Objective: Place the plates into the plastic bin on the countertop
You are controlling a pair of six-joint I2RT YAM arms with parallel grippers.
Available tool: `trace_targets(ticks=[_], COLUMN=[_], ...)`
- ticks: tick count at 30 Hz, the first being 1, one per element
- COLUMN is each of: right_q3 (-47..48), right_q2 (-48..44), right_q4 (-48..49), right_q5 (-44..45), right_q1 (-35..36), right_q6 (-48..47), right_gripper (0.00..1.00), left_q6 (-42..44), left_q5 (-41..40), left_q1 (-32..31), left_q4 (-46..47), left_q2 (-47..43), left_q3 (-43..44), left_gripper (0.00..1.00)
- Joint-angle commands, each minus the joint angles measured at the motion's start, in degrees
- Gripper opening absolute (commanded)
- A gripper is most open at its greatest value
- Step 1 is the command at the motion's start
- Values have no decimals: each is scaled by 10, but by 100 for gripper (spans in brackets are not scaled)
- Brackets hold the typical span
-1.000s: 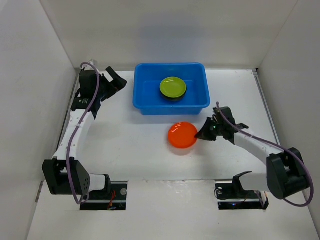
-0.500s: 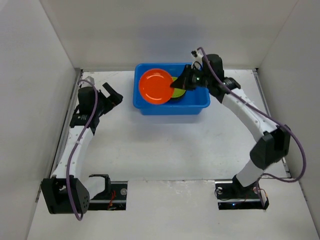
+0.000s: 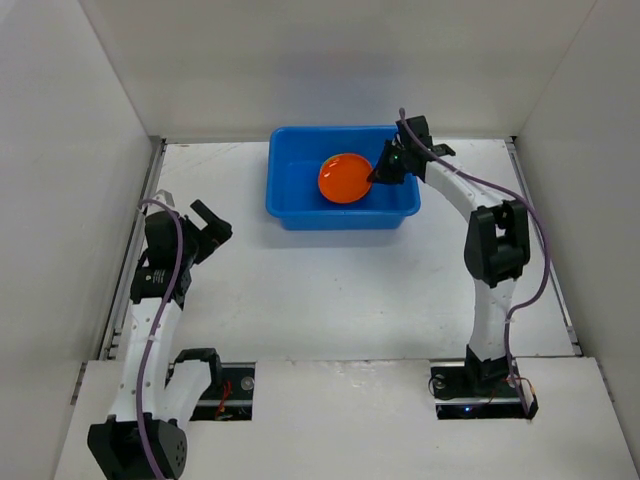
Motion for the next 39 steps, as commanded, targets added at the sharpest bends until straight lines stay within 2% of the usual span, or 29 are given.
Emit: trace_targets(ticks=[1,11,15,19,20,21,23,25,29,30,35,39], right_q3=[21,34,51,57,59,61,62,61,63,59,-7,-162], right_q2=[-4,32,48,50,50,46,27,-5,-95,-127,-255,-376], right_q4=[18,47,42,50,54,57,70,88,139,155,193,218], right_q5=[30,80,82,82,82,83,87,89,95,99,161,290], right_q1=[7,-3,-5,-4,-3,-3,-1,-1,14,20,58,94], right_q6=[1,19,20,24,24,27,28,25,7,-6,-97,-178], right_gripper=[4,6,12,29,36,50,64,74,85,98,100,100], left_q6=[8,7,5,9,9,9,9,7,2,1,1,-3], left_q5=[-9,-6,-7,-4,-4,-4,-4,-4,-4,-4,-6,-5], left_q1=[10,27,27,21,21,20,19,19,19,18,6,-16], left_q4=[-21,-39,-40,-43,-43,-44,-44,-44,-43,-43,-44,-52], left_q2=[-12,-4,-10,-6,-4,-4,-4,-4,-6,-7,-5,-8], left_q3=[-12,-17,-20,-20,-20,-20,-20,-21,-25,-27,-37,-49], left_gripper=[100,100,100,100,100,100,100,100,100,100,100,100])
